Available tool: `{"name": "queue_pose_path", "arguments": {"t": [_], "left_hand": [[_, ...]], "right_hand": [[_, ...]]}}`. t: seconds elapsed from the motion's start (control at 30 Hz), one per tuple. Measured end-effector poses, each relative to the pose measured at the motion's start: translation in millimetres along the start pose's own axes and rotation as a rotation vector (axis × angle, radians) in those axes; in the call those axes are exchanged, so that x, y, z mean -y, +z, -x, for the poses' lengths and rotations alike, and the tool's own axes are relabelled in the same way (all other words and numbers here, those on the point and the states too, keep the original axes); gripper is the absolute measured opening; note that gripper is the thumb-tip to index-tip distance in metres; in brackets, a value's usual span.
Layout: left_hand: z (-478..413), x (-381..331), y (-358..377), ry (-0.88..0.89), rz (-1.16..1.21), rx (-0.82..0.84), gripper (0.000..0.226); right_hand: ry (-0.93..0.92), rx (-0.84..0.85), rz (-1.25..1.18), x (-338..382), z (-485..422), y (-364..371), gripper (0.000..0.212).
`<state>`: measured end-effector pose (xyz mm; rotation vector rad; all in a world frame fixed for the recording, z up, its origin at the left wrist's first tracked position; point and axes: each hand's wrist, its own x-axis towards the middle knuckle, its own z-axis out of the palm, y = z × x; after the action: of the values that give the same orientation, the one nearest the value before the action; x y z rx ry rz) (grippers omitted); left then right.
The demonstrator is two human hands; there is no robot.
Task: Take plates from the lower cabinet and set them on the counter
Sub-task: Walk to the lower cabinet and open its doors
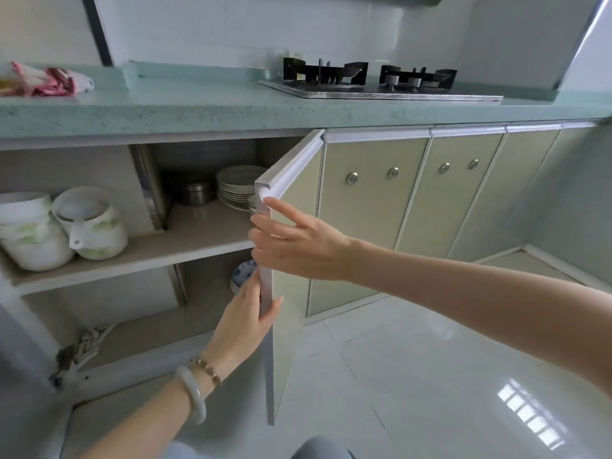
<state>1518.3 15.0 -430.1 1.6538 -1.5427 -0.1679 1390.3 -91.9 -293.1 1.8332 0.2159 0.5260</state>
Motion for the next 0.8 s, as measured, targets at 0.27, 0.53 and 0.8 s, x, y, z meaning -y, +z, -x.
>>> {"name": "queue_pose_path", "arguments": {"t": [0.27, 0.53, 0.8], "left_hand": [[-6, -64, 75, 0.173, 0.068, 0.020, 0.079], [-33, -110, 142, 0.167, 0.105, 0.033, 0.079], [-55, -145, 185, 0.171, 0.182, 0.025, 0.087]], "right_hand": [[0.098, -0.012, -0.002, -26, 104, -41, 0.014], [0.068, 0.325, 0.069, -43, 200, -57, 0.031], [0.078, 0.630, 0.095, -58, 248, -65, 0.065]]}}
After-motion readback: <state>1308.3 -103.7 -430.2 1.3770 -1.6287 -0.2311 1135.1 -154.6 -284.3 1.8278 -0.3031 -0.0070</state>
